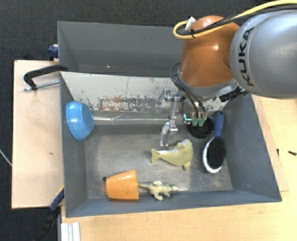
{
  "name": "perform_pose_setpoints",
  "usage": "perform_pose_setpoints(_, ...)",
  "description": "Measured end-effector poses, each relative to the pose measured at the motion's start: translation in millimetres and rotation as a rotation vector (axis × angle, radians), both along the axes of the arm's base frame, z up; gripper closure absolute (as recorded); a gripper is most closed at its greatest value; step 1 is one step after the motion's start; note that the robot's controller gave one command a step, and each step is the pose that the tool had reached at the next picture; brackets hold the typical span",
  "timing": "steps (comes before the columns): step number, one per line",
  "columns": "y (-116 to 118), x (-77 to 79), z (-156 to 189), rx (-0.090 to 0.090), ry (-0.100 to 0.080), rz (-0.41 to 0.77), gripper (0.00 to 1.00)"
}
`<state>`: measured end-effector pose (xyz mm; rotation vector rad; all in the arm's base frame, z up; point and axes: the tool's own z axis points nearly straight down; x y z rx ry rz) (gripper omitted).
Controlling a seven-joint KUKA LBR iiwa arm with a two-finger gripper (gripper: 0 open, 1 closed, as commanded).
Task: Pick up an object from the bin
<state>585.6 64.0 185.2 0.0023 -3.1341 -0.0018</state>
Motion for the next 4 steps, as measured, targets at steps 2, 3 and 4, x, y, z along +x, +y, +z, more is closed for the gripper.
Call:
perform_pose_setpoints(2,-78,-41.0,-83,-0.001,-0.017,0.154,0.0)
perform_pose_setpoints(3,-88,-33.7,-82,0.0,-0.015,0.149,0.0)
perform_pose_setpoints(4,-90,-27.2,-114,0.002,-0.011,0.123,0.0)
